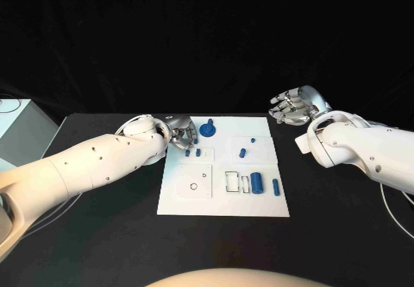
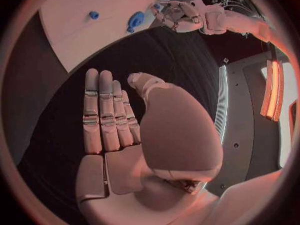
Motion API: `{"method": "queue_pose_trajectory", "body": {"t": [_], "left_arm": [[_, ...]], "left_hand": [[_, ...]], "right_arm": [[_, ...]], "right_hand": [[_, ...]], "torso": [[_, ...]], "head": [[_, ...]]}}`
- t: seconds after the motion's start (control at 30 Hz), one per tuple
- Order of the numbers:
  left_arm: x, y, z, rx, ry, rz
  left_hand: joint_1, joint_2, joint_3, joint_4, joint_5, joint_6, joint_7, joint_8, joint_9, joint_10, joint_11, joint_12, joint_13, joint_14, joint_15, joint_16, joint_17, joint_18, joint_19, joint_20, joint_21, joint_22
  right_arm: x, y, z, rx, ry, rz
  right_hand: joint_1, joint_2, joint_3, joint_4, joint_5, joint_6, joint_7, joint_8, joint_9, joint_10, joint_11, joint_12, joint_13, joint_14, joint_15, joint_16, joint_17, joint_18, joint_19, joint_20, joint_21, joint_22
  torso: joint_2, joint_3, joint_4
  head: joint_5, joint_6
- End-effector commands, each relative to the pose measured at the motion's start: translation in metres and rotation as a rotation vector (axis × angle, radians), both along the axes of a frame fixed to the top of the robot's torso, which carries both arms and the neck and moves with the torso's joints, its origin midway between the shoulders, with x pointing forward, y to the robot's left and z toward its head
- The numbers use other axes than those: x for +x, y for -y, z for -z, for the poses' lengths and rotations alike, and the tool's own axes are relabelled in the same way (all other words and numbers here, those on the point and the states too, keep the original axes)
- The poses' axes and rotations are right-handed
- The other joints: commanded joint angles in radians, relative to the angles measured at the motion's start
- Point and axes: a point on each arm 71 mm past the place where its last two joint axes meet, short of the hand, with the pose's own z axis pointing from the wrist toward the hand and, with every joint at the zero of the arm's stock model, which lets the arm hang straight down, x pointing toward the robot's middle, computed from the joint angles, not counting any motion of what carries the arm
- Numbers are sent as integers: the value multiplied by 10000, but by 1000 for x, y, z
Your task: Assemble the parts on the task board
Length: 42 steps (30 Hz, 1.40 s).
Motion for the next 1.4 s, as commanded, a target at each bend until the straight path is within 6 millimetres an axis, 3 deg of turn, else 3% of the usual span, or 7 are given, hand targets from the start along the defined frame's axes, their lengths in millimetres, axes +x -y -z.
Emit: {"method": "queue_pose_trajectory", "body": {"t": [0.03, 0.2, 0.43, 0.57, 0.87, 1.03, 1.4], "left_arm": [[1, -1, -1, 31, 151, -112], [3, -6, -4, -87, 388, -311], [9, -18, -17, -1009, 825, -841], [12, -35, -27, -3471, 218, -1639], [-11, -60, -35, -9463, -1480, -1354], [-32, -67, -31, -11628, -2606, -1244], [-66, -65, -33, -13675, -3519, -776]], "left_hand": [[55, 50, -27, -67, -31, -107, -25, -32, -29, -165, 21, 165, 97, -81, 19, -40, -15, -6, -13, 63, -12, -9], [28, 29, -84, -63, -25, -627, -136, -301, -145, -588, 88, 457, 281, -132, 66, -61, -154, 10, -81, 104, -73, -88], [-40, 63, -98, 49, -6, -638, 97, -272, -149, -924, 146, 606, 326, -683, 109, -423, -1330, 136, -505, 150, -489, -556], [25, 147, -19, 104, -9, -108, 521, 96, -39, -968, 116, 967, 383, -1805, 67, -1322, -3284, 473, -1767, 116, -1740, -1883], [-57, 314, -387, 135, -21, -366, 650, 198, -107, -1325, 192, 1660, 437, -2561, 141, -2799, -4232, 542, -2523, 161, -2847, -2744], [-228, 374, -918, 315, -38, -6, 508, 470, -60, -673, 9, 2235, 565, -3080, 80, -3359, -4461, 534, -2894, 144, -3626, -3223], [-117, 401, -1164, 602, -40, 560, 421, 603, -138, 583, -17, 55, -493, -3019, 167, -5898, -5340, 512, -2863, 248, -5620, -4612]], "right_arm": [[0, -1, 2, -112, -179, -207], [0, -3, 7, -363, -595, -543], [1, -9, 12, -1726, -806, -1610], [2, -14, 15, -3032, -680, -2275], [3, -28, 25, -6011, 65, -2998], [5, -35, 32, -6925, 308, -3011], [6, -46, 47, -8046, 332, -2759]], "right_hand": [[-120, -16, 14, -65, -9, 10, 74, -41, -20, 4, 31, -85, -55, 3, 48, -103, -15, 160, 0, 52, -91, -36], [-22, 23, -22, -287, -151, 32, 98, -72, -57, -246, 67, -361, -360, 446, -19, -47, 48, 192, 385, -23, 53, -29], [136, 146, 112, -760, -730, 475, -188, -88, -139, 189, -230, -667, -993, 2550, -490, 1669, 1118, 163, 1977, -549, 1611, 993], [51, 78, 510, -839, -899, 620, -274, -140, -162, 475, -297, -887, -1225, 2784, -523, 4072, 2875, -46, 2340, -592, 3479, 2510], [-100, -60, 708, -862, -987, 744, -290, -131, -111, 385, -263, -1283, -1259, 2783, -480, 5834, 4073, -261, 2525, -560, 5186, 3920], [-164, -97, 714, -853, -1039, 808, -283, -111, -81, 272, -236, -1461, -1251, 2892, -445, 6738, 4681, -381, 2704, -518, 6095, 4616], [-216, -143, 624, -898, -1217, 951, -364, -97, -34, 115, -248, -1690, -1257, 2979, -430, 7950, 5455, -531, 2904, -484, 7295, 5559]], "torso": [[8, 2, 5], [5, -5, -3], [-14, -15, 8], [-25, -22, 5], [-17, -27, 22], [22, -15, 29], [40, -68, 109]], "head": [[-5, 9], [-11, 17], [-100, 104], [-279, 205], [-566, 416], [-468, 560], [-592, 523]]}}
